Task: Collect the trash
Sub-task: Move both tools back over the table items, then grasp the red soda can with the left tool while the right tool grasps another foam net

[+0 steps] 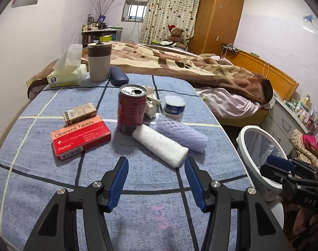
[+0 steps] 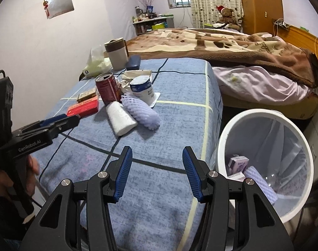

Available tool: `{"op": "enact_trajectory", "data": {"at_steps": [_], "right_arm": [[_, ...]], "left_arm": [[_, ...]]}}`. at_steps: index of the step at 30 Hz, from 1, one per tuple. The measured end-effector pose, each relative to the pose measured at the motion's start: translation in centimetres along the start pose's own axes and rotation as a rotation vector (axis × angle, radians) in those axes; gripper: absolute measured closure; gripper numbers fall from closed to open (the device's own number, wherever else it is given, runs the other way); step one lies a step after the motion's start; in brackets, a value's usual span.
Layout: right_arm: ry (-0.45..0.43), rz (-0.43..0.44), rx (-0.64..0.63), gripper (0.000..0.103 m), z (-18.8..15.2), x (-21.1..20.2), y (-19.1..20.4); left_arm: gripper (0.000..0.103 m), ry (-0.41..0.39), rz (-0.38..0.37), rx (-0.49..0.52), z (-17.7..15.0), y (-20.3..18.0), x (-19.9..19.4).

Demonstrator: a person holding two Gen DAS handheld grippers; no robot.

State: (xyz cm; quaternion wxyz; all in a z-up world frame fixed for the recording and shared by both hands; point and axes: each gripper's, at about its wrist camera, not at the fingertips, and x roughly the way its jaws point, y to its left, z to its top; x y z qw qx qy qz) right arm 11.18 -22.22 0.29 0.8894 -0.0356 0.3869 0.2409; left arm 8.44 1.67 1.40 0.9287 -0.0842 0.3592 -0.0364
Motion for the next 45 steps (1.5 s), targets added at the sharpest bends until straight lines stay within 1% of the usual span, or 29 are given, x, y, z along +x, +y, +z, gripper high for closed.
{"op": "enact_trajectory", "data": {"at_steps": [2, 5, 8, 11, 15, 18, 29, 35, 39, 43, 44, 45], "right_arm": [[0.005, 0.01, -0.007, 0.051, 0.2, 0.2, 0.2], [-0.013, 0.012, -0.032, 0.051, 0.6, 0.1, 0.8], [-0.016, 0.015, -0.032, 0.051, 1.1, 0.3, 1.0], [-0.005, 0.03, -0.026, 0.051, 1.5, 0.8, 1.1], [0.005, 0.036, -0.047, 0.051, 1.9, 1.8, 1.3], [0.015, 0.045, -0.055, 0.051, 2.4, 2.8, 1.4], [0.059, 0.067, -0.068, 0.051, 3.9, 6.8, 0.8], [0.091, 0.082, -0.058, 0.051, 4.1, 9.1, 0.6], [0.104, 0.095, -0.055, 0.051, 4.2, 10.1, 0.6], [0.118, 0.105, -0.048, 0.052, 4.2, 11.1, 0.7], [0.118, 0.108, -0.046, 0.052, 4.3, 11.2, 0.6], [0.117, 0.112, -0.045, 0.055, 4.2, 11.2, 0.7]], "left_arm": [[0.048, -0.005, 0.003, -0.009, 0.3, 0.5, 0.0], [0.048, -0.007, 0.008, -0.008, 0.7, 0.8, 0.2], [0.048, -0.004, 0.035, 0.001, 1.0, 1.0, 0.5], [0.048, -0.003, 0.02, -0.009, 1.4, 1.5, 0.9], [0.048, -0.021, 0.04, 0.006, 1.8, 1.7, 1.3], [0.048, -0.019, 0.049, 0.004, 2.2, 2.0, 2.0], [0.048, 0.031, 0.045, -0.03, 4.2, 3.6, 5.9], [0.047, 0.047, 0.042, -0.021, 5.4, 3.8, 8.2], [0.042, 0.049, 0.033, -0.017, 6.1, 3.6, 9.6], [0.042, 0.056, 0.041, -0.015, 6.6, 3.7, 11.1], [0.042, 0.059, 0.043, -0.018, 6.6, 3.8, 11.5], [0.042, 0.06, 0.045, -0.018, 6.7, 3.9, 11.7]]}}
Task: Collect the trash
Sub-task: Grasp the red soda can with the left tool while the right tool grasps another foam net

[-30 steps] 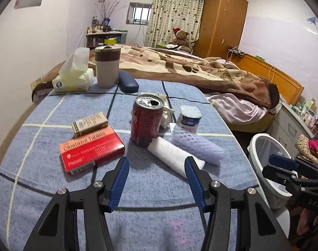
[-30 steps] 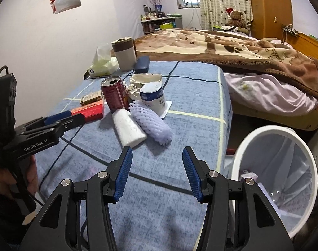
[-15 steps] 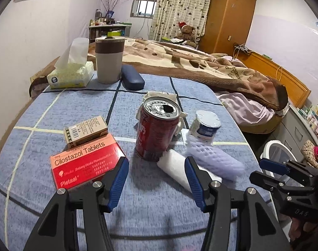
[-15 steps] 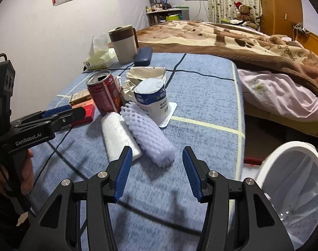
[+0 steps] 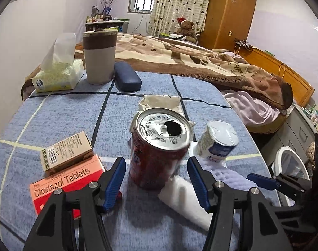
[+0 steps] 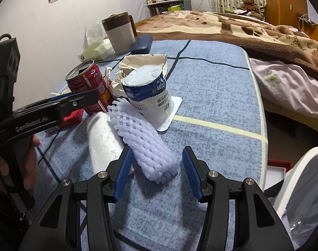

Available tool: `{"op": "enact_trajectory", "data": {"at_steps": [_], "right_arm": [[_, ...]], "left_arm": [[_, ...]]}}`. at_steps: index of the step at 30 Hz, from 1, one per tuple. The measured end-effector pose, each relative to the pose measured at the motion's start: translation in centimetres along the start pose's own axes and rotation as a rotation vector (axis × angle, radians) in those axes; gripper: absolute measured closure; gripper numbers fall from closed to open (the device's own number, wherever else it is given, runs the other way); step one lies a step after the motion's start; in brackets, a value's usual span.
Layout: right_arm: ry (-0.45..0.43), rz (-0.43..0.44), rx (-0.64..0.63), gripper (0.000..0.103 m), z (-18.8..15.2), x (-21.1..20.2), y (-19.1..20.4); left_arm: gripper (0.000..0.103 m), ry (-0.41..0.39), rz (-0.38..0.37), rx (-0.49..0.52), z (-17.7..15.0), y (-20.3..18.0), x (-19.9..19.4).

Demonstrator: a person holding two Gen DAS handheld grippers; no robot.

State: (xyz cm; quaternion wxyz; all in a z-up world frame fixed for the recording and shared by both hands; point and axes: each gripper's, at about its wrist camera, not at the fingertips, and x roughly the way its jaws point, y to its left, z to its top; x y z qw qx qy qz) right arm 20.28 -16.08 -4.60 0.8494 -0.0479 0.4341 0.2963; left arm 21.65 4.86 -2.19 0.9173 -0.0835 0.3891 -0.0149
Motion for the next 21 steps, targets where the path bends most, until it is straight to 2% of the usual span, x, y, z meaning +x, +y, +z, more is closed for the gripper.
{"op": "enact_trajectory", "data": {"at_steps": [6, 8, 14, 21], "right_arm": [[-0.011, 0.003, -0.01, 0.067, -0.1, 0.0, 0.1], [-0.015, 0.003, -0.006, 0.069, -0.1, -0.1, 0.0], [-0.035, -0.001, 0.006, 0.071, -0.3, -1.0, -0.2], [-0.069, -0.01, 0.023, 0.071, -0.9, -3.0, -0.1]], "left_arm": [[0.042, -0.016, 0.016, 0.003, 0.1, 0.1, 0.9], [0.048, -0.02, 0.013, 0.006, 0.0, 0.1, 1.1], [0.048, -0.022, 0.021, 0.001, 0.0, 0.3, 0.7], [0.048, -0.042, 0.04, 0.01, -0.7, 0.5, -1.8]]}}
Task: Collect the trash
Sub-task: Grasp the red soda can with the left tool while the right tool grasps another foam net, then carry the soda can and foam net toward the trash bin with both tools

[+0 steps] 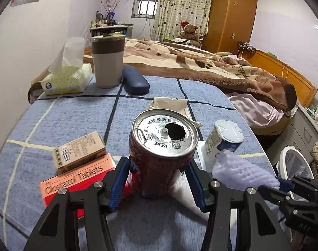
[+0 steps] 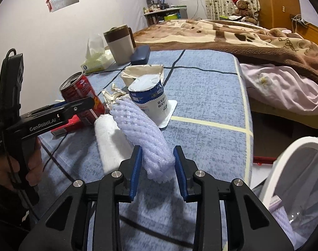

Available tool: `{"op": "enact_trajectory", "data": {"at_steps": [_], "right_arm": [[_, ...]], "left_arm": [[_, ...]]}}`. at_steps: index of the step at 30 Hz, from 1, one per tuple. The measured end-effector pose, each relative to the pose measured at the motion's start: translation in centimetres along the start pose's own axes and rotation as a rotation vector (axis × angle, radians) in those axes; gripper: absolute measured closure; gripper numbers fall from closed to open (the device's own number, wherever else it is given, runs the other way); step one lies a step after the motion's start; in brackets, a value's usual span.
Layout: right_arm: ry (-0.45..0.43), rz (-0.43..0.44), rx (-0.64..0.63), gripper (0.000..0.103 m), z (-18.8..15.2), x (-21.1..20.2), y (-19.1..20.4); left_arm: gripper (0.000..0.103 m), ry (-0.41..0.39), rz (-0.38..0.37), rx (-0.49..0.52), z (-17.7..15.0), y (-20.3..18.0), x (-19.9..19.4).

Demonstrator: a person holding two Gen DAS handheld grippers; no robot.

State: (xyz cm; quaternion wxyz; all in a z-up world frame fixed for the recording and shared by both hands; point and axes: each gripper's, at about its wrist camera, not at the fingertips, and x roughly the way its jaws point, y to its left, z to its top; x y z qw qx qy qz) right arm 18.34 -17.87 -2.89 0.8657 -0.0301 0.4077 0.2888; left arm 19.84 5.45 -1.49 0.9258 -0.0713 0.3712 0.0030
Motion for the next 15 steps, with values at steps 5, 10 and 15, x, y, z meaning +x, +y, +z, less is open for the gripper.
{"op": "enact_trajectory", "data": {"at_steps": [5, 10, 15], "right_arm": [[-0.023, -0.004, 0.0, 0.071, -0.4, -1.5, 0.3], [-0.049, -0.007, 0.0, 0.071, -0.7, -3.0, 0.7], [-0.066, -0.009, 0.001, 0.071, -1.2, -4.3, 0.8]], "left_arm": [[0.048, -0.014, 0.014, 0.022, -0.6, -0.3, -2.1], [0.048, -0.022, 0.003, 0.026, -1.5, -0.7, -4.1], [0.049, -0.031, -0.018, 0.028, -2.3, -1.3, -6.1]]}}
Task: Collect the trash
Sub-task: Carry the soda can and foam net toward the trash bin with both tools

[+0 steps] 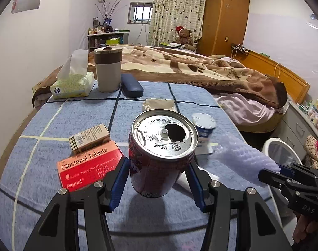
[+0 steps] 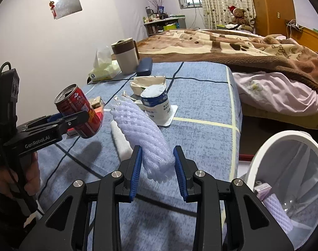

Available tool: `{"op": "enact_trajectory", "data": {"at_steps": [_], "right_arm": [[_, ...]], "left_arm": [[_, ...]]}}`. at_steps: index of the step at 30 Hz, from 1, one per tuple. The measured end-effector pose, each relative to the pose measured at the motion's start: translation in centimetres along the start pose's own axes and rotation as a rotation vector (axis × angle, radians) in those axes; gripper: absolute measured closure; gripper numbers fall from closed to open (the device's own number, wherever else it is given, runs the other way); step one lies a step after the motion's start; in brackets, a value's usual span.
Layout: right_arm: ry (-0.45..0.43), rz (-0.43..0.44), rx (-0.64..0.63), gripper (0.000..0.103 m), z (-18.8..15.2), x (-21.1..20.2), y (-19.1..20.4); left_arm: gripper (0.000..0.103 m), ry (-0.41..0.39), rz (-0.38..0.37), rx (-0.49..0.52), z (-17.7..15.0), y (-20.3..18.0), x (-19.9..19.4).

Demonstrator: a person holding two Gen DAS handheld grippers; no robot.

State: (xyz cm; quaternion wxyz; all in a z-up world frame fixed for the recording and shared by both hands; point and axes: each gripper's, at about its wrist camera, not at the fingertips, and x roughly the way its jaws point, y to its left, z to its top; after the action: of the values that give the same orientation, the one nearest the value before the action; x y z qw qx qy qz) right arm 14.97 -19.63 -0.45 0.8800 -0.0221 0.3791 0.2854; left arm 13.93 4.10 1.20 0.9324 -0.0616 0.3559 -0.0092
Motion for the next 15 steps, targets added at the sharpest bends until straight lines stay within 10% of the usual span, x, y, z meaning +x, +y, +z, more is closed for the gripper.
{"op": "enact_trajectory", "data": {"at_steps": [15], "right_arm": [[-0.044, -0.033, 0.038, 0.071, -1.1, -2.8, -0.7]], "left_arm": [[0.048, -0.009, -0.073, 0.046, -1.4, -3.5, -2.8]]}}
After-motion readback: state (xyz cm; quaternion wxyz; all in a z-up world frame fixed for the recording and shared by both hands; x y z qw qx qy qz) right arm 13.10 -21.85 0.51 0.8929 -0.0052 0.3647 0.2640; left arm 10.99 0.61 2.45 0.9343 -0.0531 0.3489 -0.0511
